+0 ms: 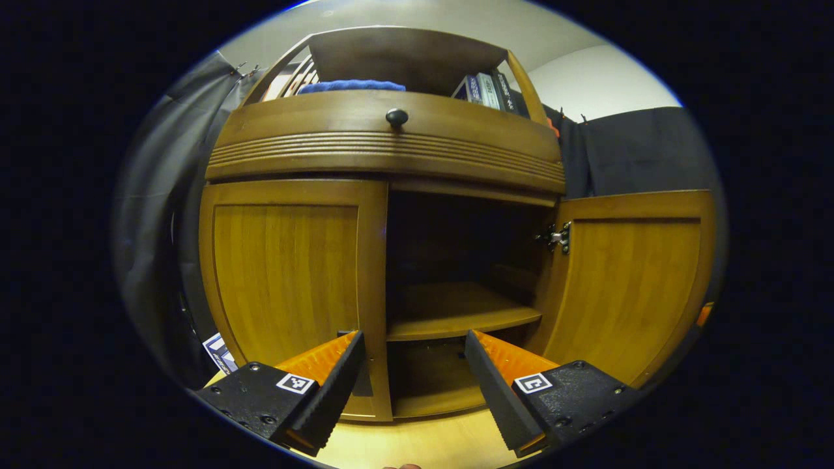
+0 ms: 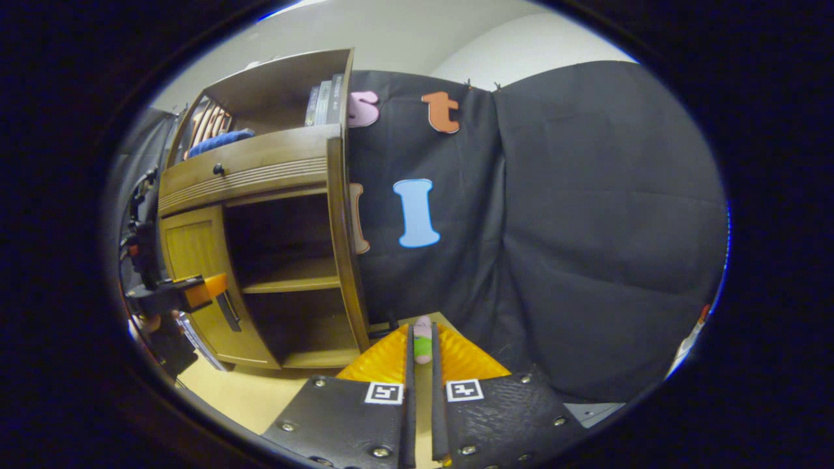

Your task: Open the right door of the double-door shoe cabinet with the right hand, and open the left door with the left hand.

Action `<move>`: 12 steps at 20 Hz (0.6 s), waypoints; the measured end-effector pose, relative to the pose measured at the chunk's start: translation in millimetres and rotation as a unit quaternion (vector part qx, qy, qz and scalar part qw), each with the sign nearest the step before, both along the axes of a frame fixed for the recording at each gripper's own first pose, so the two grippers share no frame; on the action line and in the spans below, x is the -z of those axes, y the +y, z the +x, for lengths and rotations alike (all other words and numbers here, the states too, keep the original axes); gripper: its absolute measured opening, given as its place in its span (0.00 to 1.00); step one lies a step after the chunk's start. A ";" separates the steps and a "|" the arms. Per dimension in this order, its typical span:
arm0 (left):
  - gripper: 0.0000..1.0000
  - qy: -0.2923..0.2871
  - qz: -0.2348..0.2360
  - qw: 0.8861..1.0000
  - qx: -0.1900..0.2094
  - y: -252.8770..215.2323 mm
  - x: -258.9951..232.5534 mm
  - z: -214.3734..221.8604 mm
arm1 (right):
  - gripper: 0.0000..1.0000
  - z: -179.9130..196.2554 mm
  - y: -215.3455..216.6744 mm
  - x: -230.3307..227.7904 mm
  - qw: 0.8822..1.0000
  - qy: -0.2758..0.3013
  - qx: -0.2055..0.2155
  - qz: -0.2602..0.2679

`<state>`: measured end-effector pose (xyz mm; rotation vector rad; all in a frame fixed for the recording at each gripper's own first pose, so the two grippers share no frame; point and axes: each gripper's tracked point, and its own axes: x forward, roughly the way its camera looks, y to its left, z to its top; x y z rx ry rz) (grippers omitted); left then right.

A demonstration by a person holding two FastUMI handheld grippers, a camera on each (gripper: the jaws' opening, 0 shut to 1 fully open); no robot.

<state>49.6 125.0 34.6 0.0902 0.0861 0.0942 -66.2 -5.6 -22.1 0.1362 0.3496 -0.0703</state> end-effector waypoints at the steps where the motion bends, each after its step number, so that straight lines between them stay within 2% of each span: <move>1: 0.93 0.004 0.000 1.000 -0.005 6.4 6.0 4.8 | 0.10 -3.3 -2.2 -4.5 1.000 -0.003 0.008 -0.003; 3: 0.96 0.015 0.000 1.000 -0.016 23.4 14.5 14.2 | 0.10 -13.7 -5.9 -10.1 1.000 -0.005 0.026 -0.010; 6: 0.92 0.031 0.002 0.999 -0.034 47.6 30.6 30.0 | 0.10 -26.4 -9.8 -10.8 0.999 0.000 0.050 -0.019; 10: 0.96 0.051 0.007 0.998 -0.038 65.1 48.3 49.6 | 0.10 -38.0 -10.1 -8.4 0.997 0.007 0.078 -0.027; 12: 0.89 0.060 0.010 0.997 -0.041 71.3 55.5 56.3 | 0.10 -44.0 -10.6 -7.1 0.995 0.011 0.090 -0.028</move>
